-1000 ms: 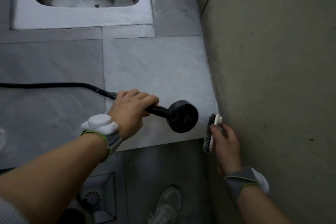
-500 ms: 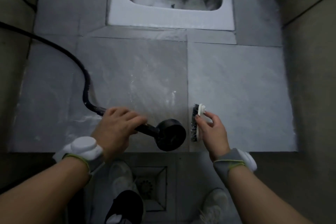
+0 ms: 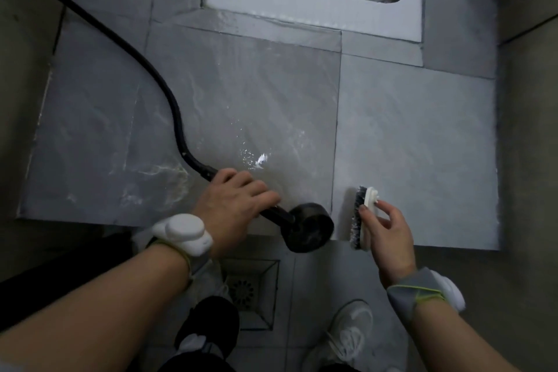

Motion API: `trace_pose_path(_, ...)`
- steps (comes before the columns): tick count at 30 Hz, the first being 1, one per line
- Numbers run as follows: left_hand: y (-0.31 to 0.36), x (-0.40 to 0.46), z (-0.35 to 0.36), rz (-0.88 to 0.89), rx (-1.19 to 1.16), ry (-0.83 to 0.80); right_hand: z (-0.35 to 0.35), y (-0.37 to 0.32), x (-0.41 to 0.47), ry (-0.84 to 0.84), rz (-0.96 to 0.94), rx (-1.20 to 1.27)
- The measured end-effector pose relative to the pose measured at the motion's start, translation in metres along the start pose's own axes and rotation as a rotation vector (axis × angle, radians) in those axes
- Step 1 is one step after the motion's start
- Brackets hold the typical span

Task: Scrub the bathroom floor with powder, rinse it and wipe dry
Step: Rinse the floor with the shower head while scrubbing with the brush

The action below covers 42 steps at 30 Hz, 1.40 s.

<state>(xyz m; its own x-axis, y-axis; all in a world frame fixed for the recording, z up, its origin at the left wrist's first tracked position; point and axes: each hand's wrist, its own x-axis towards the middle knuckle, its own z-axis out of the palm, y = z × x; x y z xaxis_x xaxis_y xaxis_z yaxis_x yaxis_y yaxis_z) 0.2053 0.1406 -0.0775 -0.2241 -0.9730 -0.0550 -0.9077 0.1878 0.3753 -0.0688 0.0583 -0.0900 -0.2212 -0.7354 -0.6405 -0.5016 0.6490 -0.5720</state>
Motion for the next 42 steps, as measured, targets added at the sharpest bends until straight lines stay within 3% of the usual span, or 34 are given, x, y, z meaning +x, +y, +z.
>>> trace_pose_path(6,-0.06,-0.023,-0.048,-0.284,0.005,0.029,0.041,-0.028,-0.014,-0.084,-0.082,-0.058)
trace_pose_path(15,-0.089,-0.042,-0.062,-0.874,-0.503,0.26,0.139,-0.095,-0.016,-0.102,-0.341,-0.528)
trace_pose_path(23,-0.07,-0.007,-0.057,-1.099,-0.771,0.445,0.173,-0.123,0.0,0.016,-0.5,-0.84)
trace_pose_path(25,-0.064,0.002,-0.057,-1.142,-0.799,0.482,0.173,-0.131,-0.008,0.013,-0.629,-0.695)
trace_pose_path(27,-0.057,0.011,-0.056,-1.161,-0.819,0.499,0.176,-0.137,-0.026,-0.169,-0.639,-0.355)
trace_pose_path(30,-0.044,0.023,-0.055,-1.183,-0.874,0.516,0.187,-0.159,-0.061,-0.573,-0.217,0.253)
trace_pose_path(32,-0.035,0.029,-0.055,-1.166,-0.921,0.507,0.196,-0.179,-0.073,-0.648,0.021,0.484)
trace_pose_path(34,-0.034,0.028,-0.055,-1.134,-0.951,0.488,0.199,-0.197,-0.075,-0.62,0.077,0.547)
trace_pose_path(37,-0.055,0.02,-0.06,-1.196,-0.937,0.447,0.196,-0.21,-0.062,-0.571,-0.055,0.474)
trace_pose_path(39,-0.078,0.014,-0.079,-1.276,-1.033,0.555,0.189,-0.223,-0.059,-0.613,-0.19,0.37)
trace_pose_path(42,-0.105,0.019,-0.114,-1.326,-1.374,0.775,0.171,-0.233,-0.071,-0.725,-0.368,0.075)
